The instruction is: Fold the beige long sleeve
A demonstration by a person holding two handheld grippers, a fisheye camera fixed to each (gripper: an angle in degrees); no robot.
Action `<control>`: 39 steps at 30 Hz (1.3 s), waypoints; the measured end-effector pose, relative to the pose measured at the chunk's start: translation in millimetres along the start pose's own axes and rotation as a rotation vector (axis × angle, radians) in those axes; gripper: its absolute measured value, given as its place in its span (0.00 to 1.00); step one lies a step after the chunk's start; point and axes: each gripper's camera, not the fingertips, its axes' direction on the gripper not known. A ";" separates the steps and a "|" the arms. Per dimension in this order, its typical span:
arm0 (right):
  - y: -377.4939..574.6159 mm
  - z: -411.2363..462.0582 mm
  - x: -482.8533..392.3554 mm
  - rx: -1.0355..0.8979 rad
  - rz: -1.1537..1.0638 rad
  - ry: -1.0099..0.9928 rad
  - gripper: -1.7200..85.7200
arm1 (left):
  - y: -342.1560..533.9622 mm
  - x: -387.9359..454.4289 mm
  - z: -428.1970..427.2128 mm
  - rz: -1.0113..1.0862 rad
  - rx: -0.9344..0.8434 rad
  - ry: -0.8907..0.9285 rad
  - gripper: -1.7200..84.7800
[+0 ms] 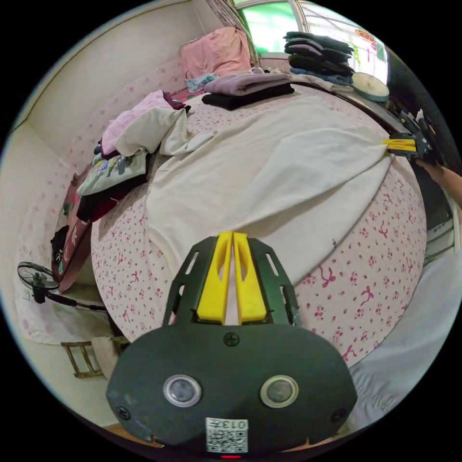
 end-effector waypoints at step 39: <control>-229.2 59.6 66.0 0.198 -0.317 -0.820 0.04 | 1.9 -0.1 -0.1 0.170 -0.079 0.008 0.02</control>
